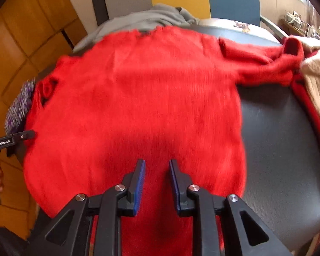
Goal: Fold clothes
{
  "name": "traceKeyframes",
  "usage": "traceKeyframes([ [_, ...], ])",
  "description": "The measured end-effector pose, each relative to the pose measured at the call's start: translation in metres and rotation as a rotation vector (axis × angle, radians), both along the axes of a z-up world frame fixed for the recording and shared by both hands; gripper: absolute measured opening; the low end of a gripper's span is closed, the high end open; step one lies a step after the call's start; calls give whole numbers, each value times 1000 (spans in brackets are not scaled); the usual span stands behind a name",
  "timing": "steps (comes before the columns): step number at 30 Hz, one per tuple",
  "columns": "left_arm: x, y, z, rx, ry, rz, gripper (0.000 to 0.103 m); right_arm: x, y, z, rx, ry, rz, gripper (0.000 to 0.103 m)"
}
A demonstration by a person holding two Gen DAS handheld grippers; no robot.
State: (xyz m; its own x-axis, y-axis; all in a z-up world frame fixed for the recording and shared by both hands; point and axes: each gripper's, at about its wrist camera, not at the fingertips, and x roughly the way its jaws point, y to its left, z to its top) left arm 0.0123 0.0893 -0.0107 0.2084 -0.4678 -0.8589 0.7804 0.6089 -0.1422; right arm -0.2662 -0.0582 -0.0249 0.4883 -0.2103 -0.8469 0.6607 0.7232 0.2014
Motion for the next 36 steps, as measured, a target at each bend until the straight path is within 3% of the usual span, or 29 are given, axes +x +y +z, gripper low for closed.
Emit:
traceKeyframes([
  [5, 38, -78, 20, -104, -96, -39, 44, 61, -53, 28, -101, -59, 35, 22],
  [10, 84, -152, 10, -128, -136, -62, 45, 134, -118, 21, -128, -55, 33, 22],
  [14, 105, -179, -20, -73, -164, -44, 45, 168, -158, -1, -139, -3, 12, 22],
  [17, 120, -179, -47, 5, -175, -4, 47, 174, -177, -20, -160, 47, -18, 22],
  [18, 126, -173, -51, -23, -174, 4, 56, 174, -182, -25, -171, 55, -30, 21],
  [19, 132, -173, -54, -29, -180, 20, 74, 171, -187, -27, -187, 45, -44, 21],
  [21, 144, -173, -60, -31, -193, 56, 94, 166, -197, -29, -213, 49, -84, 21],
  [24, 165, -180, -64, -42, -165, 92, 98, 159, -212, -32, -244, 49, -144, 23],
  [28, 164, -190, -65, -24, -191, 87, 98, 167, -214, -34, -272, 64, -153, 25],
  [32, 146, -181, -51, -25, -227, 75, 93, 169, -215, -30, -256, 86, -159, 28],
  [34, 127, -171, -40, -48, -236, 55, 94, 164, -215, -25, -217, 113, -161, 28],
  [36, 107, -160, -30, -73, -244, 34, 99, 155, -207, -12, -241, 121, -137, 28],
])
